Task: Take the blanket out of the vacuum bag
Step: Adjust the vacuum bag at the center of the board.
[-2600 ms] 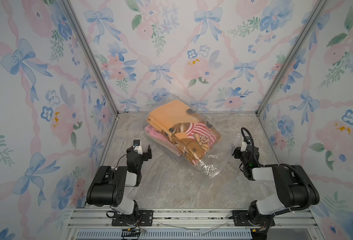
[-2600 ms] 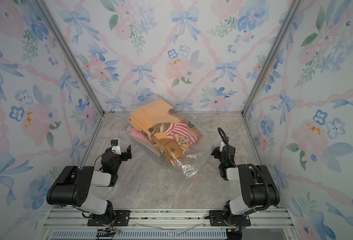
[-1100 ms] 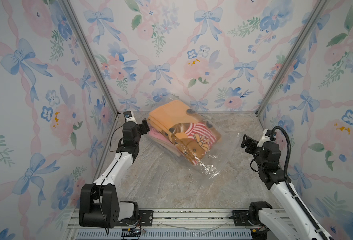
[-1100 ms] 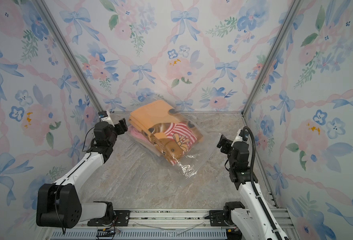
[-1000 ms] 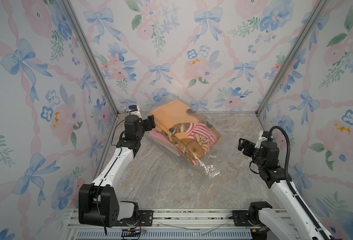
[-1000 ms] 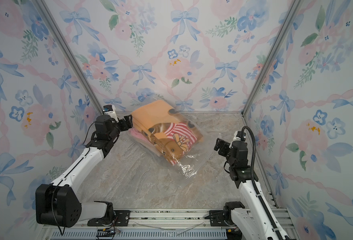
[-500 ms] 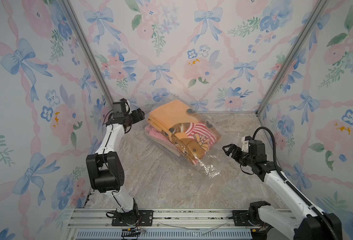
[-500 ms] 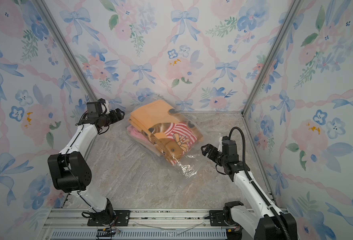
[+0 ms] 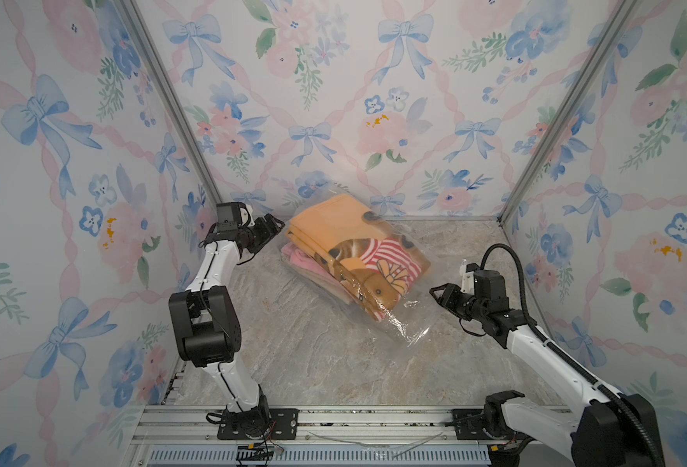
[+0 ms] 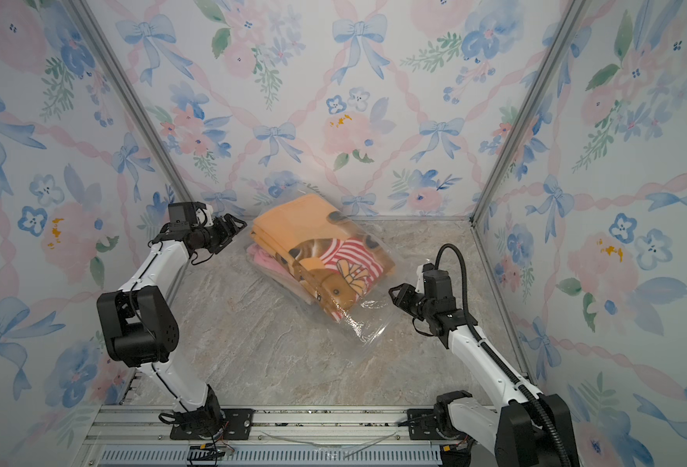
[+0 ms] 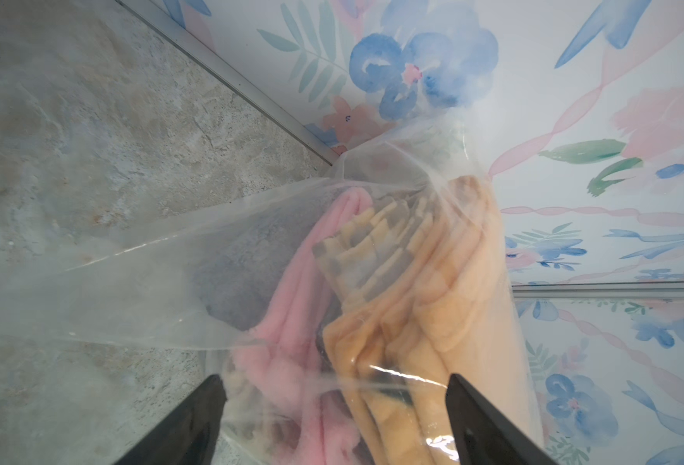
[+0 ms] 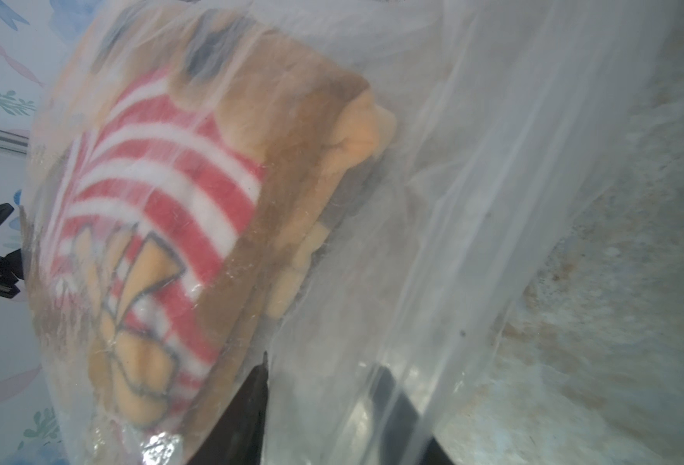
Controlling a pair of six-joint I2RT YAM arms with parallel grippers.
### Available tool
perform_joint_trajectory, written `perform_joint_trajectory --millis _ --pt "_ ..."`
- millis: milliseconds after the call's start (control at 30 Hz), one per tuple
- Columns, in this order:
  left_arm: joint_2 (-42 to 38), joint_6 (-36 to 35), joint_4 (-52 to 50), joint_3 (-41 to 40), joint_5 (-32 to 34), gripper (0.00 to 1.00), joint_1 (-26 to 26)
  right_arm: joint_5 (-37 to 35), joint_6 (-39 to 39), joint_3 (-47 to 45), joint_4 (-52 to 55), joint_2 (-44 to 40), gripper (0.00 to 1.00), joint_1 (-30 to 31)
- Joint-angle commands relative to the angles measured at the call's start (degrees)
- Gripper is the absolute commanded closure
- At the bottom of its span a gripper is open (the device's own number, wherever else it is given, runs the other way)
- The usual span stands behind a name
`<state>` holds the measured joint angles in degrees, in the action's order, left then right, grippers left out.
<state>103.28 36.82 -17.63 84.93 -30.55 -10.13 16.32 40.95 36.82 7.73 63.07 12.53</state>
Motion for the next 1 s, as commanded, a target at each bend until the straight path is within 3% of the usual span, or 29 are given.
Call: perform_joint_trajectory --millis 0,100,267,400,667,767,900,933,967 --pt "2.2 4.9 1.6 0.3 -1.5 0.13 0.5 0.4 0.1 1.7 -1.3 1.1 0.66 0.6" --pt "3.3 6.4 1.6 0.7 0.9 0.13 0.7 0.9 0.0 2.4 -1.4 2.2 0.77 0.6" --pt "4.8 8.1 1.6 1.4 4.3 0.14 0.9 1.4 -0.3 3.4 -1.4 3.0 0.86 1.0" --pt "5.3 11.0 2.9 1.7 8.4 0.13 1.2 1.3 -0.8 3.4 -1.6 2.7 0.89 1.5" --pt "9.7 18.1 9.4 2.6 7.2 0.19 1.5 1.2 -1.5 3.6 -1.0 2.5 0.9 1.9" --pt "11.3 18.0 9.9 3.6 6.2 0.4 2.1 1.2 -1.7 3.4 -1.1 2.3 0.9 2.2" --pt "9.9 19.2 14.5 0.8 4.1 0.9 2.1 1.8 -1.7 3.4 -2.5 2.8 0.91 3.1" --pt "8.8 19.3 14.7 -0.3 4.6 0.99 2.0 1.8 -2.0 3.7 -2.7 2.9 0.91 3.4" --pt "7.7 19.3 14.7 -1.4 5.3 1.0 1.7 1.7 -2.4 4.0 -2.9 3.2 0.91 3.8"
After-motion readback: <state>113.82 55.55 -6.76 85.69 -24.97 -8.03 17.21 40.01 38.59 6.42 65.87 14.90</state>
